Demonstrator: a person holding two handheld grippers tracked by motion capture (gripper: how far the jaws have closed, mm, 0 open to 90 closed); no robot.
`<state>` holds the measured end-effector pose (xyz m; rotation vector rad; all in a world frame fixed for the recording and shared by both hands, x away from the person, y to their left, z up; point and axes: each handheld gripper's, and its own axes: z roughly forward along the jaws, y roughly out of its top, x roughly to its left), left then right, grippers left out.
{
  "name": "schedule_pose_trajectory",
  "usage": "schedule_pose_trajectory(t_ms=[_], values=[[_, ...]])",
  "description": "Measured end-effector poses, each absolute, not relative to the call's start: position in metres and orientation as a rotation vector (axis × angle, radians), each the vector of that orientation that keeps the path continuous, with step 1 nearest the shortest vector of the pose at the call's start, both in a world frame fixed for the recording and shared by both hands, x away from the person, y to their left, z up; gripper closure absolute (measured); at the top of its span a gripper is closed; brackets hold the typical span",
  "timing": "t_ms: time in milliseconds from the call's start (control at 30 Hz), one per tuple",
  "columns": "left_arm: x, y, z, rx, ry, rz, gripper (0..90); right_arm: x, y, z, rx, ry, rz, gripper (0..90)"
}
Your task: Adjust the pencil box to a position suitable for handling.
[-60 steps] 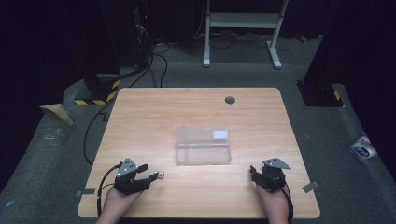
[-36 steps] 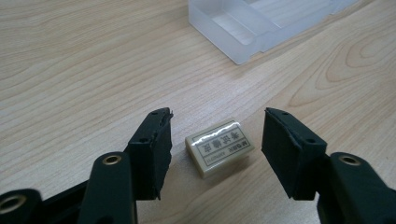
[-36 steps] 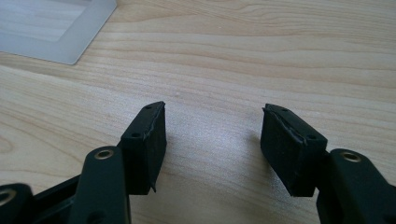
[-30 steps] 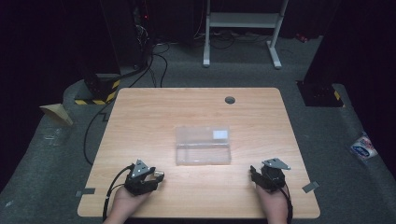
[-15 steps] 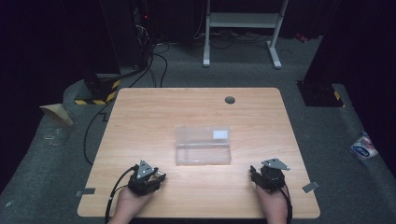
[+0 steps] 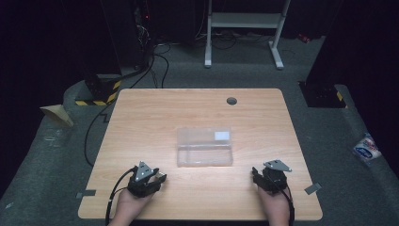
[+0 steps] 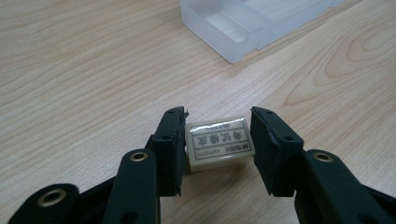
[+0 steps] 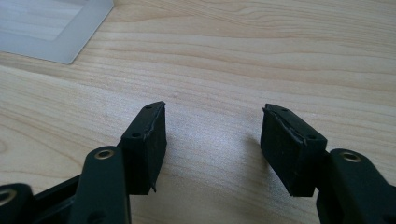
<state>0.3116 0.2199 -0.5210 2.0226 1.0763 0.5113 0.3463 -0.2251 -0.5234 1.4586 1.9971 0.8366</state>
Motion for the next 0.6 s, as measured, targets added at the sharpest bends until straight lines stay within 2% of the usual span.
schedule_pose_trajectory(t_ms=[600], values=[[0.3112, 0.2165, -0.5131, 1.967, 1.015, 0.530, 56.3, 0.3463, -0.2250, -0.5233, 1.469, 1.997, 0.842, 40.8]])
